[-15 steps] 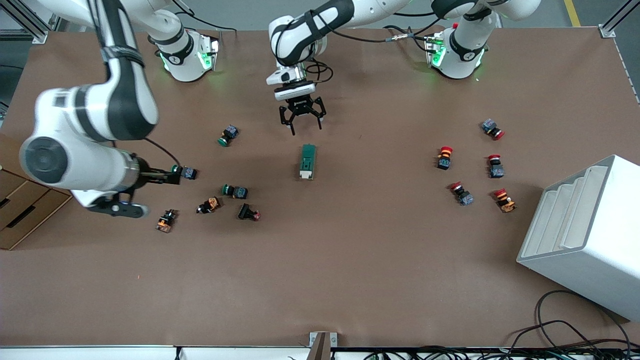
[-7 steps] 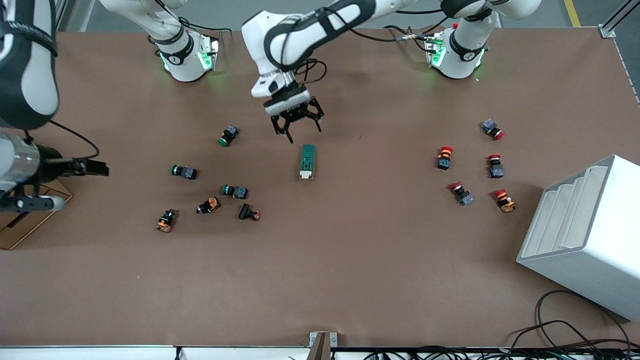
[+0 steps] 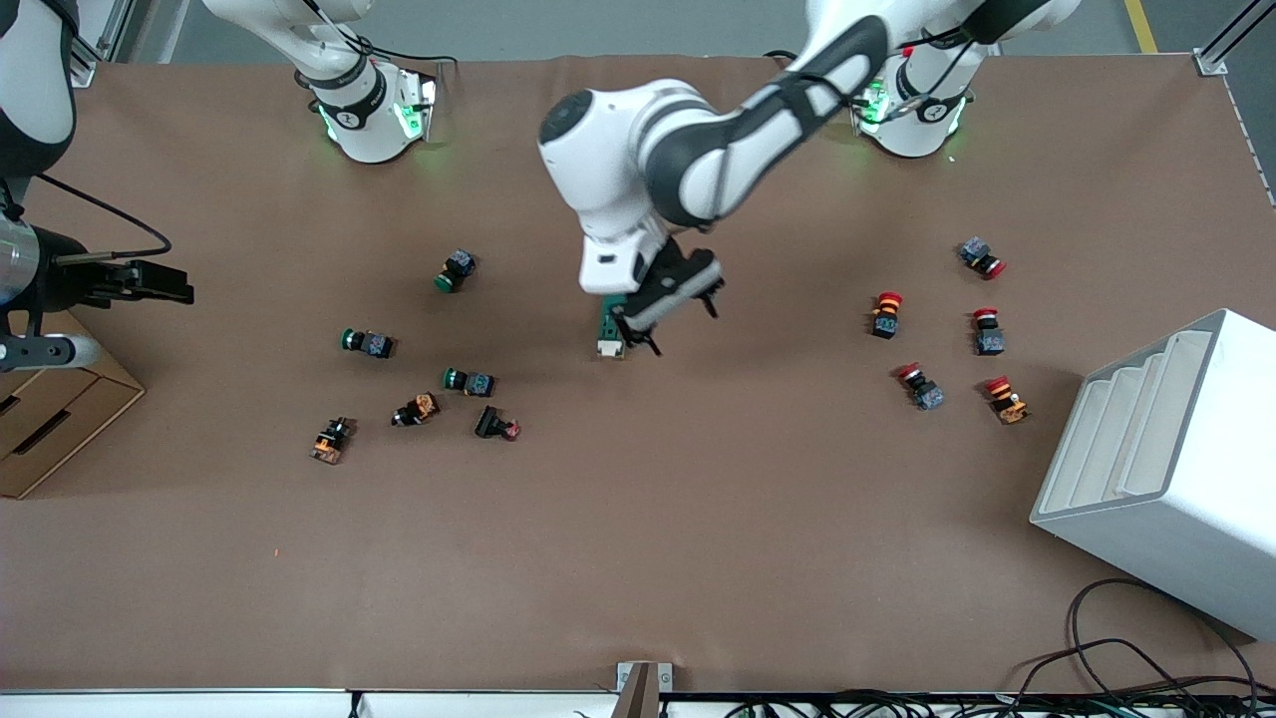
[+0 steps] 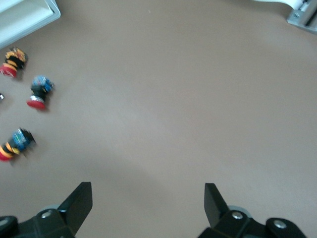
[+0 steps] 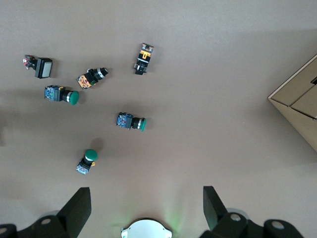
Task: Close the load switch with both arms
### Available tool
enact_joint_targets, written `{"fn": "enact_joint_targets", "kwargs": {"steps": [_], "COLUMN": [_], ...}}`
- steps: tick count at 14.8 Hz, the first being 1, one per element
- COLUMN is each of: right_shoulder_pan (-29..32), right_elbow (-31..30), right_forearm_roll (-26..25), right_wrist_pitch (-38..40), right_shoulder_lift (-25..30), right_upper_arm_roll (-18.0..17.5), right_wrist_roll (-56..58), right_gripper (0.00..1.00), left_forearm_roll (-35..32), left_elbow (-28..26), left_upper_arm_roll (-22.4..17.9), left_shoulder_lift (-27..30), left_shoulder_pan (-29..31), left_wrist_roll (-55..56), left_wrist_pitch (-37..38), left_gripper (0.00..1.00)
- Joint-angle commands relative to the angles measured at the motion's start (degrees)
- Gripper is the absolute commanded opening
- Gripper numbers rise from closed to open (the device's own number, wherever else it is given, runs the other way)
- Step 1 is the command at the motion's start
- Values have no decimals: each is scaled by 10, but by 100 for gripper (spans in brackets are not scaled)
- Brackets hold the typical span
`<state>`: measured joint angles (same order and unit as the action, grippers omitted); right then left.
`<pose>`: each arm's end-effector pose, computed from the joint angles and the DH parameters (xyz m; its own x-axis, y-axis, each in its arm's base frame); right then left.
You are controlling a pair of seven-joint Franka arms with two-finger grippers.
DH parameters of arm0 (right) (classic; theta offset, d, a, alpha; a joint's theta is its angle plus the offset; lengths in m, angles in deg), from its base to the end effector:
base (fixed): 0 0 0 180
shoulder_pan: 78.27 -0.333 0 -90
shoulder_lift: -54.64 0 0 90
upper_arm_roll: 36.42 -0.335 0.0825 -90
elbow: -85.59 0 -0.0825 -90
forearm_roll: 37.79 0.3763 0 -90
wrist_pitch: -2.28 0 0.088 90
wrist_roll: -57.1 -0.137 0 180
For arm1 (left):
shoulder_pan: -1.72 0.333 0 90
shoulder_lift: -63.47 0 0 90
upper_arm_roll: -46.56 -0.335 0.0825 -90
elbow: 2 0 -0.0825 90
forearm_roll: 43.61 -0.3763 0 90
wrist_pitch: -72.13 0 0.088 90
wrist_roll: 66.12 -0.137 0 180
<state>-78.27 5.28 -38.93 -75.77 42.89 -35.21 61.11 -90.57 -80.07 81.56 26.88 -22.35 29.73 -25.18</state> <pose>0.5801 -0.0141 0.5589 0.9690 0.0447 -0.2431 0.0479 -0.9988 0.0072 0.5068 -0.4924 0.3783 0.7999 0.4157 0.4329 0.5211 -0.8389 -0.1571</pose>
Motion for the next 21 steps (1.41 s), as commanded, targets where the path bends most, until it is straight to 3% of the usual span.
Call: {"fn": "enact_joint_targets", "kwargs": {"steps": [1,8,10,12,16,21], "right_shoulder_pan": [11,11,12,16,14,12], "right_elbow": [-12,12,16,44,52,51], "right_forearm_roll": [-12,-11,-12,-13,-6,-4], "right_wrist_pitch": [0,0,-1,0,-1,30], "right_shoulder_lift": [15,22,20,17,16,16], "right_upper_arm_roll": [-16,-12,-11,-11,-11,-12], "right_wrist_roll": [-1,-3,2,-1,-1,-3], "right_gripper": [100,100,100,100,100,100], "left_forearm_roll": [38,128,227,324,496,501], "left_elbow": [-8,-5,-7,-11,-53,-66], "left_upper_arm_roll": [3,11,-11,-109,-254,-319], "left_shoulder_lift": [44,97,140,202,295,357], "left_shoulder_pan": [59,239,276,271,268,269], "left_wrist_roll": [-98,-348,-465,-584,-811,-935], "left_wrist_pitch": [5,-1,-16,-21,0,84], "left_gripper": [100,100,100,100,100,100]}}
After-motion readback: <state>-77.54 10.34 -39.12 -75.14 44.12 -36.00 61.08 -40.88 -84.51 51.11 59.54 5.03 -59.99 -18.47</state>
